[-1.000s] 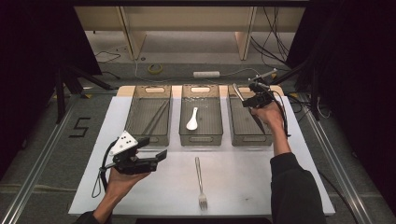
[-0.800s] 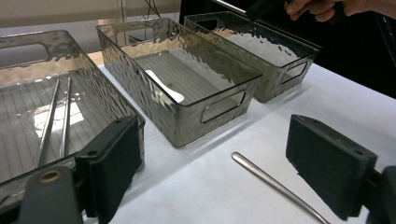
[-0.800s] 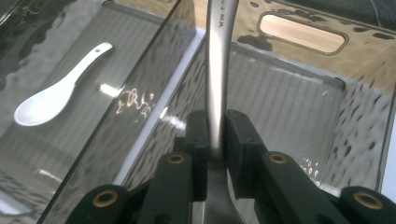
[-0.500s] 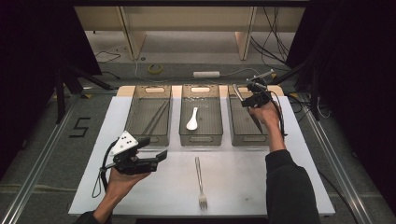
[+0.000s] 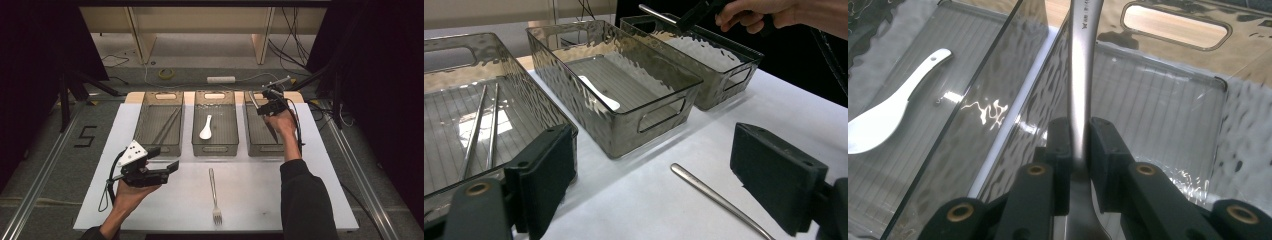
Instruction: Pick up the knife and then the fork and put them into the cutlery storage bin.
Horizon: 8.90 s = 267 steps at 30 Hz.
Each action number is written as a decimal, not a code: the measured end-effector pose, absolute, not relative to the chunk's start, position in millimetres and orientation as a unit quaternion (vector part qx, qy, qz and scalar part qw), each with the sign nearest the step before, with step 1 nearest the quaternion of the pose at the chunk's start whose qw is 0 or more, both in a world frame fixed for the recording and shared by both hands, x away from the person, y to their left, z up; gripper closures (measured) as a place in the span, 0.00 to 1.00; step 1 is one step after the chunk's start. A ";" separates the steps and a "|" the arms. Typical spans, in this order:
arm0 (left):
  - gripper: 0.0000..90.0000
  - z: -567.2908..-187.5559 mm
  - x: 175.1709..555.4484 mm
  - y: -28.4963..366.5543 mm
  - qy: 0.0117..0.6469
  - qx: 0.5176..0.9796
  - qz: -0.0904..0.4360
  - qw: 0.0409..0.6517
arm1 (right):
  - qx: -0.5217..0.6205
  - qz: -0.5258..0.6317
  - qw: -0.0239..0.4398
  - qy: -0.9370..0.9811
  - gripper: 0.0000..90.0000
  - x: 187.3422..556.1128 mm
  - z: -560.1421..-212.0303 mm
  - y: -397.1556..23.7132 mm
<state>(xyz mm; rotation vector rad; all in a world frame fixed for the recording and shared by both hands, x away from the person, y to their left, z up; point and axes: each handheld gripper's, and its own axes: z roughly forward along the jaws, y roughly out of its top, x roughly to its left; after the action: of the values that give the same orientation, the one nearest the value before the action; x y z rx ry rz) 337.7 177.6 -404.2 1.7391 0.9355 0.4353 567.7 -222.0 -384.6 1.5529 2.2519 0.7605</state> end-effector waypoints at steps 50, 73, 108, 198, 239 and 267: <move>0.19 -403.9 336.6 176.4 0.387 0.731 0.186 0.530 | 0.319 0.379 0.074 0.865 0.41 438.1 -378.3 -127.7; 0.19 -404.2 336.4 176.6 0.386 0.731 0.187 0.531 | 0.287 0.407 0.044 0.866 0.48 410.2 -410.8 -106.1; 0.19 -403.7 335.4 177.2 0.385 0.731 0.188 0.530 | 0.263 0.291 0.036 0.919 1.00 412.8 -475.6 -78.4; 0.19 -404.4 332.9 177.0 0.387 0.733 0.190 0.526 | 0.246 0.210 0.017 0.946 0.60 349.6 -446.5 -171.0; 0.19 -404.6 332.8 176.2 0.387 0.734 0.189 0.526 | 0.121 0.115 0.019 0.986 0.86 335.0 -458.2 -131.2; 0.19 -404.2 332.7 176.7 0.387 0.733 0.190 0.526 | 0.149 0.152 0.022 0.977 0.94 345.0 -433.3 -142.4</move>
<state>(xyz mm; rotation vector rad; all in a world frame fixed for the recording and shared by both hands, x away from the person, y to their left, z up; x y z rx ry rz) 332.7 176.7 -404.2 1.7536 0.9244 0.4540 345.0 -142.4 -433.3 0.4601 3.0261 0.4715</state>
